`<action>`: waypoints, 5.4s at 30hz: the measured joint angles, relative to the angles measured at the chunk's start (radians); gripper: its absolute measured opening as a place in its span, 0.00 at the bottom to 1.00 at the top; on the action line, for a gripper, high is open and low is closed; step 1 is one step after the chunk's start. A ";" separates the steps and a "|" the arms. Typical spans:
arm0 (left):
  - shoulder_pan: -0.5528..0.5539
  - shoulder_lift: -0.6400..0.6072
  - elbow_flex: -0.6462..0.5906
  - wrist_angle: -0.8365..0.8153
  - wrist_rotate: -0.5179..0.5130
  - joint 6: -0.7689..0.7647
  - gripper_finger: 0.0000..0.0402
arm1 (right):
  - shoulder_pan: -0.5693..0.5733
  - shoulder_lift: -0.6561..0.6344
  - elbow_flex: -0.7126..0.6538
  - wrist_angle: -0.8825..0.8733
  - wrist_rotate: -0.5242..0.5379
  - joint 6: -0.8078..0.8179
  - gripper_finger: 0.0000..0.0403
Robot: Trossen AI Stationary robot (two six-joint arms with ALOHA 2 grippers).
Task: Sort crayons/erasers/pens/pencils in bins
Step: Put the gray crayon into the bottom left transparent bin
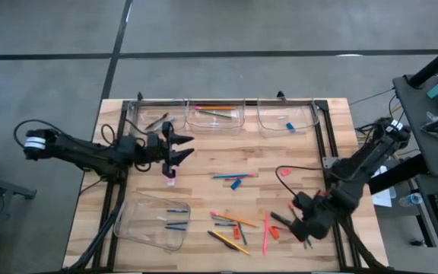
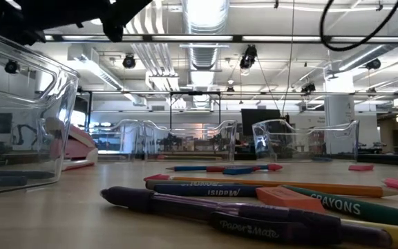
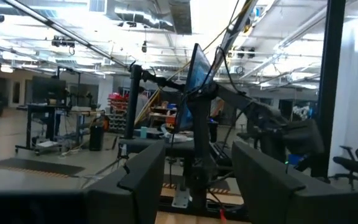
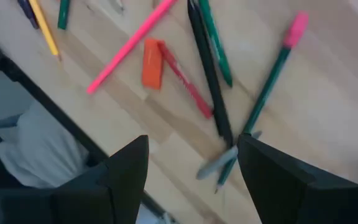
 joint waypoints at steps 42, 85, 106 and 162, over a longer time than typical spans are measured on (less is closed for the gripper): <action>-0.015 0.191 0.124 -0.009 0.023 0.017 0.43 | 0.282 0.230 -0.067 0.004 0.182 0.520 0.47; -0.046 0.190 0.121 -0.009 0.022 -0.010 0.43 | 0.282 0.230 -0.137 0.097 0.183 0.492 0.42; -0.046 0.190 0.121 -0.010 0.022 -0.009 0.43 | 0.282 0.230 -0.152 0.111 0.183 0.490 0.42; -0.047 0.190 0.121 -0.010 0.022 -0.009 0.43 | 0.282 0.223 -0.153 0.137 0.173 0.462 0.07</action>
